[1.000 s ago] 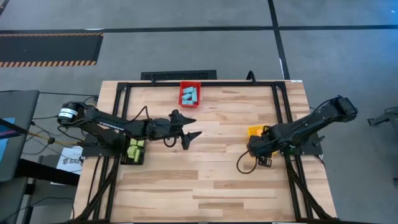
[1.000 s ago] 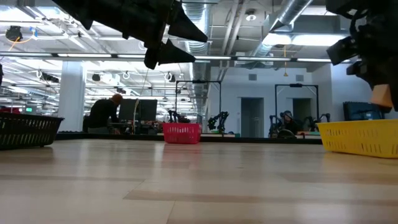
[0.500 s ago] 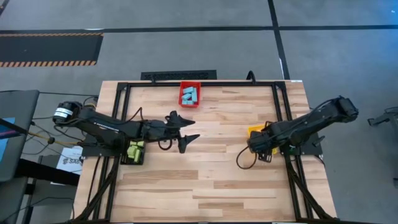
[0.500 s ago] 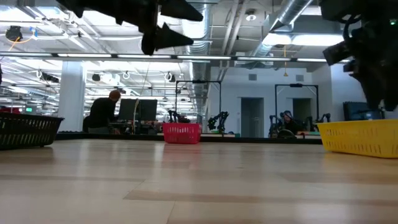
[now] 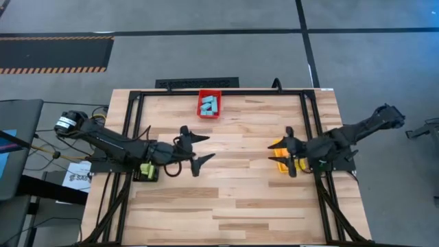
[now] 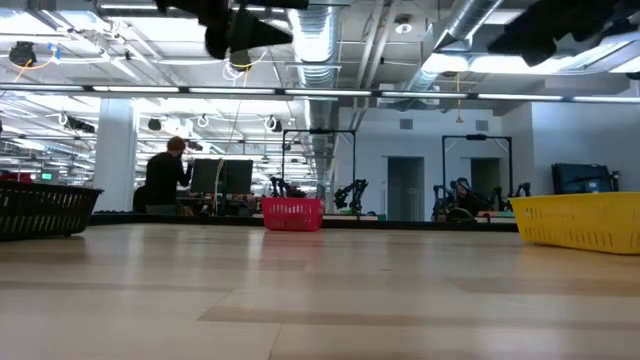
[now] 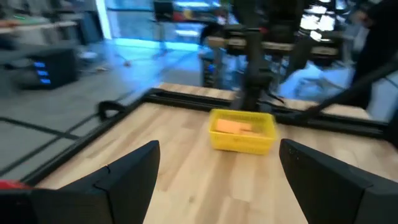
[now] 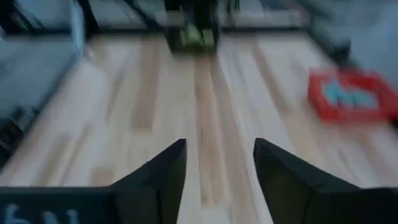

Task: Sort & place blocks by color
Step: Return to Home Position

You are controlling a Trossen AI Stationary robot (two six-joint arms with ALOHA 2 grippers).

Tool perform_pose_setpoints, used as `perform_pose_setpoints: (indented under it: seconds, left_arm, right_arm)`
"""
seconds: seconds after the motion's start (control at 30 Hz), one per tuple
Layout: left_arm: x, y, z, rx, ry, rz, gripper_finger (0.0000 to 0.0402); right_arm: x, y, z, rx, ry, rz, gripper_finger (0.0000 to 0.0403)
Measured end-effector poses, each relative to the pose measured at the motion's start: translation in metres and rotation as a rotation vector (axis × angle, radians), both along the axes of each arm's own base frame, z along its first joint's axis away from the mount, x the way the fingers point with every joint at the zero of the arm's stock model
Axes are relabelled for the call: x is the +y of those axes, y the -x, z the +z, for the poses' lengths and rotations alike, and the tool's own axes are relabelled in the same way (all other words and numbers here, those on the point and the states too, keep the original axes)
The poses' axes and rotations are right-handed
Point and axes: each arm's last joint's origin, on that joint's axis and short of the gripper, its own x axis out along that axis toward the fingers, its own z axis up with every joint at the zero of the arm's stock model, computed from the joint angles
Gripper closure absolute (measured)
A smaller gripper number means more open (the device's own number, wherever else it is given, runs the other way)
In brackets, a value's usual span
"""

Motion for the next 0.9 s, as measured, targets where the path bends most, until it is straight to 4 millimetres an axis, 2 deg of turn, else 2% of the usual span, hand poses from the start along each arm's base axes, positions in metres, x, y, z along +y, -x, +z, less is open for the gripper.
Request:
perform_pose_setpoints:
  seconds: [0.1, 0.2, 0.33, 0.4, 0.5, 0.77, 0.9]
  left_arm:
    - [0.007, 0.012, -0.017, -0.009, -0.002, 0.095, 0.0090]
    - [0.020, 0.032, -0.029, -0.085, 0.055, 0.109, 0.0113]
    - [0.035, 0.060, -0.030, -0.168, 0.072, 0.065, 0.0159]
    - [0.043, 0.073, -0.029, -0.198, 0.075, 0.086, 0.0187]
    - [0.050, 0.086, -0.029, -0.231, 0.073, 0.072, 0.0234]
    - [0.055, 0.108, -0.041, -0.241, 0.050, 0.058, 0.0384]
    - [0.056, 0.120, -0.049, -0.268, 0.062, 0.041, 0.0393]
  right_arm:
    - [-0.008, 0.007, -0.002, -0.146, 0.016, 0.042, 0.0232]
    - [-0.016, 0.014, -0.007, -0.227, 0.020, 0.060, 0.0283]
    - [-0.030, 0.026, -0.014, -0.289, 0.018, 0.027, 0.0367]
    - [-0.036, 0.033, -0.018, -0.332, -0.002, 0.003, 0.0392]
    - [-0.042, 0.042, -0.023, -0.419, -0.028, 0.012, 0.0386]
    - [-0.053, 0.056, -0.046, -0.452, -0.092, -0.036, 0.0396]
    - [-0.055, 0.062, -0.054, -0.443, -0.112, -0.043, 0.0394]
